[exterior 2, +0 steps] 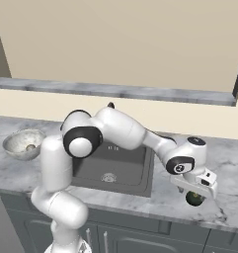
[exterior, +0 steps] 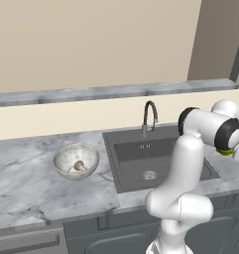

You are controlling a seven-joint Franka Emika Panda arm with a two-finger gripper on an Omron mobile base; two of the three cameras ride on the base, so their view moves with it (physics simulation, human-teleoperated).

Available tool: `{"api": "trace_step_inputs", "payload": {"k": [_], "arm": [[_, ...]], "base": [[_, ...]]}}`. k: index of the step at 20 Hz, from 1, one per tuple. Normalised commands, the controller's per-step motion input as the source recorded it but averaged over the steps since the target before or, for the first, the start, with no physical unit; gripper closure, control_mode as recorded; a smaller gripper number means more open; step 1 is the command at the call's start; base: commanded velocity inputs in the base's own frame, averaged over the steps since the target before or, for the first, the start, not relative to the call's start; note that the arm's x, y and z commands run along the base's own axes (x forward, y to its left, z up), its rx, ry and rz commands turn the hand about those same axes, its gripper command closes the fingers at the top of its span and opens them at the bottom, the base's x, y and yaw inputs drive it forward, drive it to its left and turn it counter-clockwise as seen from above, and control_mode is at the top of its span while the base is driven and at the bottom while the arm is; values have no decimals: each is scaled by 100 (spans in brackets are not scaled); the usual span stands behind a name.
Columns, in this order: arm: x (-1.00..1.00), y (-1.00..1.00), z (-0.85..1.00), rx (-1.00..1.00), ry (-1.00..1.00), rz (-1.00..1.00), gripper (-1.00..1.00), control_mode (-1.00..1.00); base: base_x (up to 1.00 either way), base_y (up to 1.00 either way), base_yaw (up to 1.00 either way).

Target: There is a mixed pile of frozen fruits and vegetables on the counter. Locate all the frozen vegetables and place the items in a bowl on the counter. Take all the frozen fruits and defrost them in a running sink.

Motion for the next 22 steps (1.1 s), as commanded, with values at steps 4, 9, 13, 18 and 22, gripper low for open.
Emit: {"api": "trace_step_inputs", "payload": {"k": [4, 9, 13, 18, 22], "arm": [[0, -5, -9, 0, 0, 2, -100, -100], [0, -18, -21, 2, 0, 1, -100, -100], [0, -8, -21, 0, 0, 0, 100, -100], [0, 0, -3, 0, 1, -1, 100, -100], [0, 39, 16, -5, 4, 3, 100, -100]], "base": [[0, 0, 0], [0, 0, 0], [0, 0, 0], [0, 0, 0], [0, 0, 0]]}}
